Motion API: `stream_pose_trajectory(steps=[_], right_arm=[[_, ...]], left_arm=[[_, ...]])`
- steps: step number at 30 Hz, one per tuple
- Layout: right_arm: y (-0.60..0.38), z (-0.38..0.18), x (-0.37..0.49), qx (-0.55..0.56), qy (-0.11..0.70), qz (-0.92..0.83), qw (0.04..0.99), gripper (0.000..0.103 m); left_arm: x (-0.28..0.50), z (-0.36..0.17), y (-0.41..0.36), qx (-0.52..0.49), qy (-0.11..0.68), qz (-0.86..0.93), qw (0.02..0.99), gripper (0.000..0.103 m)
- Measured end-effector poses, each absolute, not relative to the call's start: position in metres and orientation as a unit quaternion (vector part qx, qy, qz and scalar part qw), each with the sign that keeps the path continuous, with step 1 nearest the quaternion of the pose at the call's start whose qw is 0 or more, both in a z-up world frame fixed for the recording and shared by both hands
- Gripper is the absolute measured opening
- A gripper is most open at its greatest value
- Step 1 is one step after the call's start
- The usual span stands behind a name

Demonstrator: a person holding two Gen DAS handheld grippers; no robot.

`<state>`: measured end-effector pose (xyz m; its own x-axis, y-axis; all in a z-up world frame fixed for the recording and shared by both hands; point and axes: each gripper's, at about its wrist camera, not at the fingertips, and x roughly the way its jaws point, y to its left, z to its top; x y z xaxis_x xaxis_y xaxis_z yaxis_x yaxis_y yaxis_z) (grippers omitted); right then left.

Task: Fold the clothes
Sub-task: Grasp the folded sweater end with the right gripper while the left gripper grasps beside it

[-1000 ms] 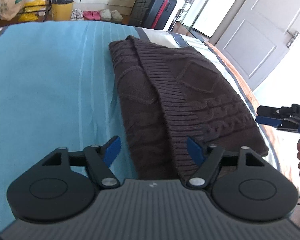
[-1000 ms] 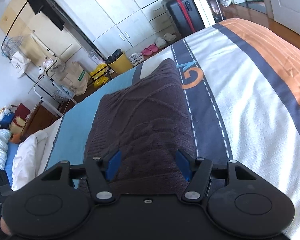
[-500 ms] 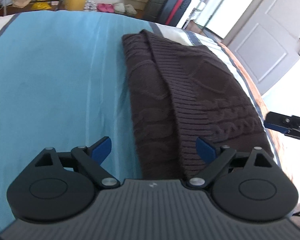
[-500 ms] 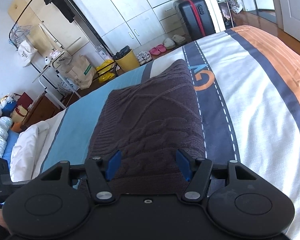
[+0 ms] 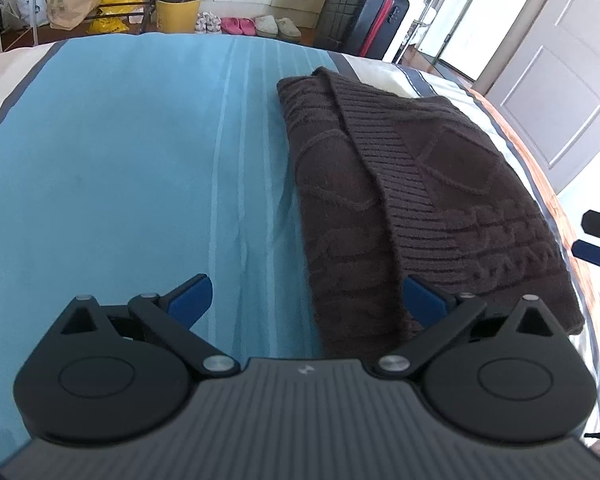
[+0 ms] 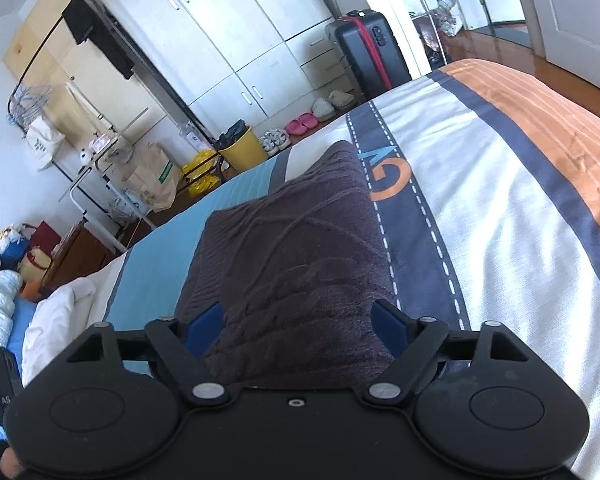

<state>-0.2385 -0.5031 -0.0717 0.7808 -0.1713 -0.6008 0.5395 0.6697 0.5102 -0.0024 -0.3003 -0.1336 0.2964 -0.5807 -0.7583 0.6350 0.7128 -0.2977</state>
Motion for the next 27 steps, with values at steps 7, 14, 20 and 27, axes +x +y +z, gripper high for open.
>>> stream_pose_trajectory(steps=[7, 14, 20, 27], right_arm=[[-0.538, -0.079, -0.210, 0.361, 0.312, -0.164, 0.863, 0.091], [-0.592, -0.119, -0.206, 0.445, 0.302, -0.129, 0.833, 0.091], [-0.618, -0.161, -0.165, 0.487, 0.360, -0.050, 0.794, 0.091], [-0.601, -0.163, -0.132, 0.397, 0.350, -0.018, 0.848, 0.083]], left_arm=[[0.030, -0.117, -0.319, -0.018, 0.491, -0.444, 0.749, 0.103], [0.077, -0.154, -0.336, -0.052, 0.521, -0.484, 0.701, 0.103], [0.094, -0.190, -0.348, -0.099, 0.552, -0.521, 0.643, 0.093], [0.083, -0.193, -0.377, -0.068, 0.508, -0.553, 0.657, 0.078]])
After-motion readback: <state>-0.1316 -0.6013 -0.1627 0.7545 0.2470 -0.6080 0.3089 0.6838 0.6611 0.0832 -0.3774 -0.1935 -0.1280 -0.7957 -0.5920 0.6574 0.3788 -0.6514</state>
